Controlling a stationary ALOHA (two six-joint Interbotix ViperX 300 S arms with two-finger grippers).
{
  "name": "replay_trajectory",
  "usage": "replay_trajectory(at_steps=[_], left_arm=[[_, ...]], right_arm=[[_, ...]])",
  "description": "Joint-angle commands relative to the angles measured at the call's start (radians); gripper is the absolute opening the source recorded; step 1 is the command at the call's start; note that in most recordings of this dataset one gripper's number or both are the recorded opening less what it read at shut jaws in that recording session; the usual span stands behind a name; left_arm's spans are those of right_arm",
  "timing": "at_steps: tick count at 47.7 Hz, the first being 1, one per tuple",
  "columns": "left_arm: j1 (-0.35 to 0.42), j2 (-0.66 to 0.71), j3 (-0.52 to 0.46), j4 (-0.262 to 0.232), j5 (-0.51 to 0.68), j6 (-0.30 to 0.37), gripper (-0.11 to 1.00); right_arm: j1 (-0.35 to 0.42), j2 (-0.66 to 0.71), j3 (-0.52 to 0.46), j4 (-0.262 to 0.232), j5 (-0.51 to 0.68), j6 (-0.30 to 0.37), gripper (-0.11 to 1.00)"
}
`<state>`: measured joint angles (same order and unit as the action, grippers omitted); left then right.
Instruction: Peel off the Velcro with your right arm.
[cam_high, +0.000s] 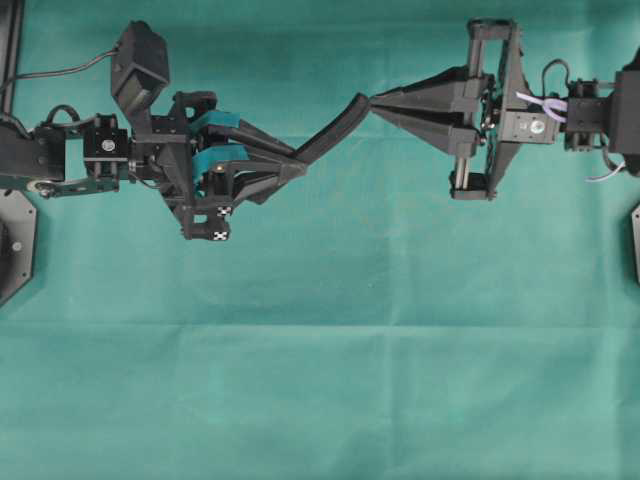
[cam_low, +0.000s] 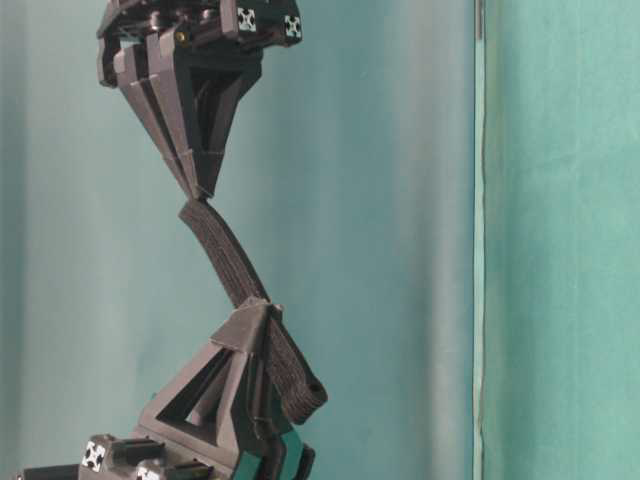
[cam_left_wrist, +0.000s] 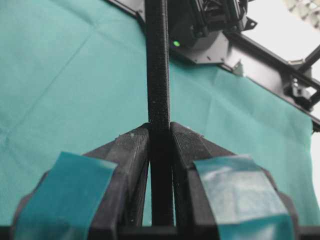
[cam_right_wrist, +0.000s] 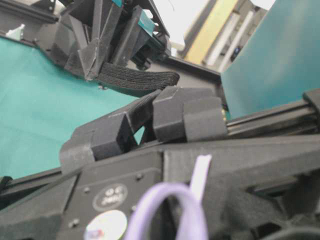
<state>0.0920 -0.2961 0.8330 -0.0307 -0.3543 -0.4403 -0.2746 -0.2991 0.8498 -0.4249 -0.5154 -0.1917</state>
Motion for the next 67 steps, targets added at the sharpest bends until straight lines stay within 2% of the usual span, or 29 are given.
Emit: replay_trajectory(at_steps=[1,25,67], left_arm=[[0.005,-0.011,-0.026,0.0,-0.008,-0.002,0.1],[0.006,-0.014,-0.026,0.0,-0.005,-0.002,0.1],[0.006,-0.014,-0.026,0.0,-0.005,-0.002,0.1]], right_arm=[[0.009,0.008,-0.02,-0.003,-0.002,-0.002,0.12],[0.04,0.029,-0.012,0.0,0.003,0.006,0.1],[0.144,0.222,-0.152,-0.005,0.04,0.002,0.1]])
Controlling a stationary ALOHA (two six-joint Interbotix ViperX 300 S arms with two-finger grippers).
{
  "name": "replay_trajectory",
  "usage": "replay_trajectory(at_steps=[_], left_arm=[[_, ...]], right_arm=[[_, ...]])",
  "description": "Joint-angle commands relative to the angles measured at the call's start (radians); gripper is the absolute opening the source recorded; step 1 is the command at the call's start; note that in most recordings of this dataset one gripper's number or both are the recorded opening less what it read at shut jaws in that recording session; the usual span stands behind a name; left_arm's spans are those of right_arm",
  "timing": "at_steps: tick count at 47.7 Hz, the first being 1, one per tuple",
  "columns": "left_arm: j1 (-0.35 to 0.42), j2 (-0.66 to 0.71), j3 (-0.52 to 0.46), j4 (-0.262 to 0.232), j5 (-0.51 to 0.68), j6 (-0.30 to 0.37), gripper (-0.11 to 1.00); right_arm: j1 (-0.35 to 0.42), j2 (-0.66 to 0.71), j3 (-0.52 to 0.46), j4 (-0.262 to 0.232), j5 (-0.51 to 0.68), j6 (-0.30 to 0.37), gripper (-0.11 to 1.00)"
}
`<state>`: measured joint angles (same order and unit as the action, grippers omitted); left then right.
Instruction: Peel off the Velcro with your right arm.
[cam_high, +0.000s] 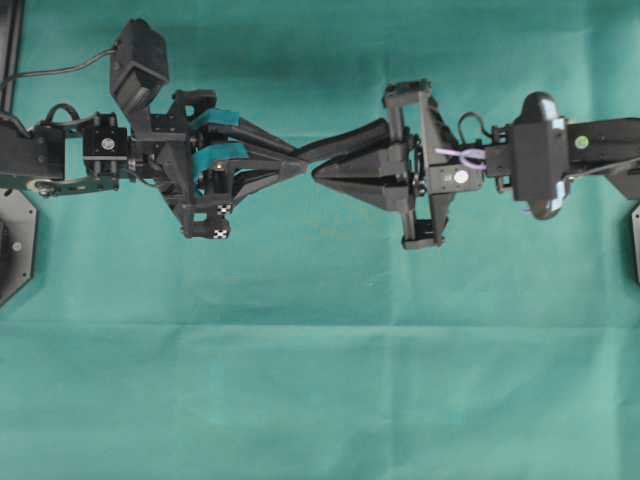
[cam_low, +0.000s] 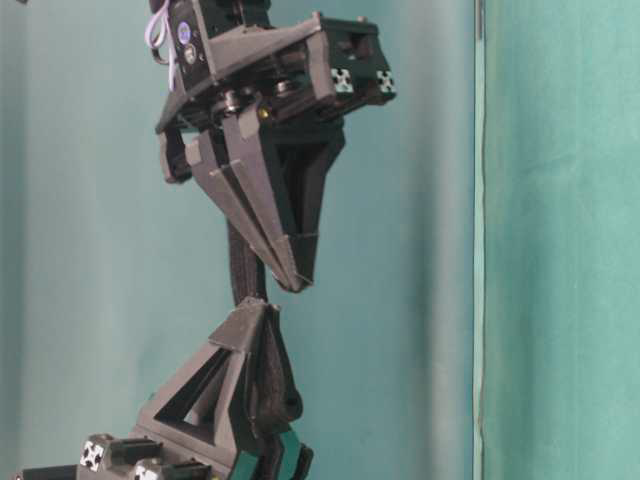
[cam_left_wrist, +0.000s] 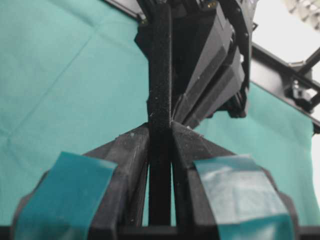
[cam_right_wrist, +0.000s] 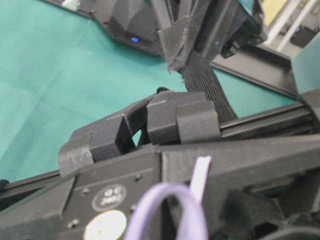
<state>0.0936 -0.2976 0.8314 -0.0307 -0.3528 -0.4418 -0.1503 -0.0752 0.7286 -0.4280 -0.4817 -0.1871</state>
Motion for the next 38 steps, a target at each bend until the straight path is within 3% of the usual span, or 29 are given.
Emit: replay_trajectory(at_steps=[1,38], left_arm=[[0.005,-0.012,-0.025,0.002,-0.006,0.0,0.1],[0.003,-0.011,-0.026,0.0,-0.006,0.0,0.1]], right_arm=[[0.023,0.002,-0.034,-0.002,0.012,-0.003,0.1],[0.078,0.086,-0.104,-0.052,0.049,-0.008,0.1]])
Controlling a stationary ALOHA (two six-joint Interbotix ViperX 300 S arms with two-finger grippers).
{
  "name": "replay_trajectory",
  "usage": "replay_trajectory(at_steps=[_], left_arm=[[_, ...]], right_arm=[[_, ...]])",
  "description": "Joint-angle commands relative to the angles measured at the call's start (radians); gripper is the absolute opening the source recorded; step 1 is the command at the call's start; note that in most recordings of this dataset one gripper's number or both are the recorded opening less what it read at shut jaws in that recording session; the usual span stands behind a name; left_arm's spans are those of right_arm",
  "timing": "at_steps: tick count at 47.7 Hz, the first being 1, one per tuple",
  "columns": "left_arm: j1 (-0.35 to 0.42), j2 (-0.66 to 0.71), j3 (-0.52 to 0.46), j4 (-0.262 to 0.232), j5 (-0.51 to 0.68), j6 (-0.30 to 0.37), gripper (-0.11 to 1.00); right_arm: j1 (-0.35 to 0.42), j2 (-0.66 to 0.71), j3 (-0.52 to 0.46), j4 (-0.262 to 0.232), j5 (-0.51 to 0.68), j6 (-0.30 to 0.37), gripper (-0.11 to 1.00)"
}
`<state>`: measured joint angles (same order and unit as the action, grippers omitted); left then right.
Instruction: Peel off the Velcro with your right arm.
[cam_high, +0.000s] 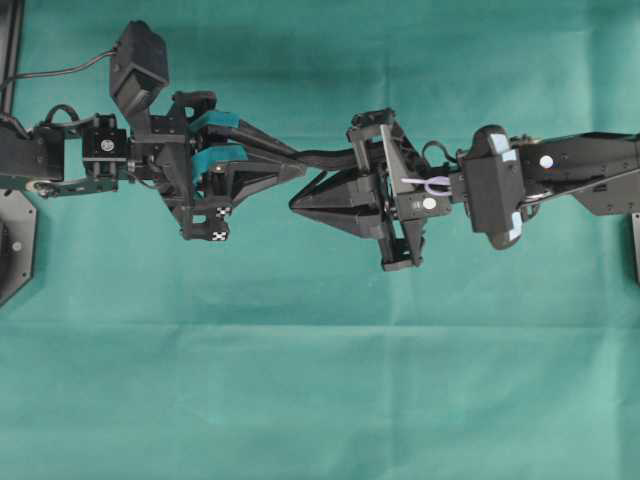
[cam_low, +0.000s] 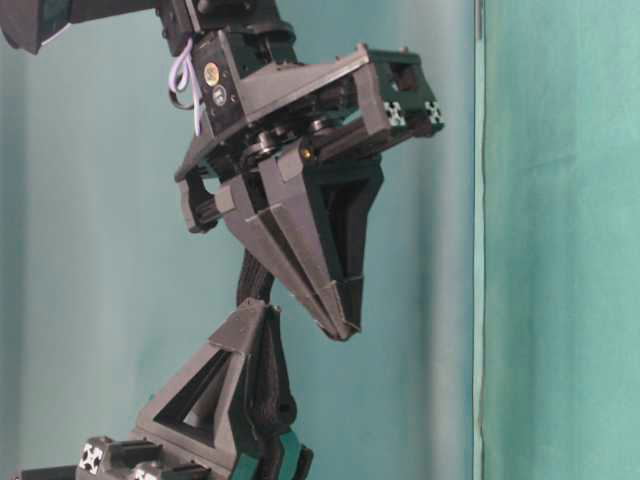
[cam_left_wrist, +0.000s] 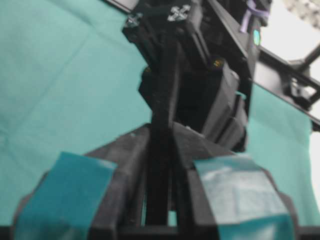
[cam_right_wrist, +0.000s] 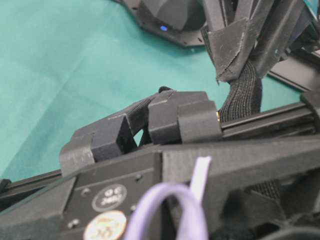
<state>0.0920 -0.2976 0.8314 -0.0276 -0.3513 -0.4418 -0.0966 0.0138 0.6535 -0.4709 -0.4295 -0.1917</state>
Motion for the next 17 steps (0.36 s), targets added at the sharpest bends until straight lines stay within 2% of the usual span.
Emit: replay_trajectory(at_steps=[1,17], left_arm=[[0.006,-0.012,-0.026,-0.002,-0.008,0.0,0.1],[0.005,-0.012,-0.026,-0.002,-0.008,0.0,0.1]], right_arm=[[0.026,0.0,-0.031,-0.011,-0.002,-0.003,0.1],[0.038,0.034,-0.066,-0.026,0.023,-0.003,0.1]])
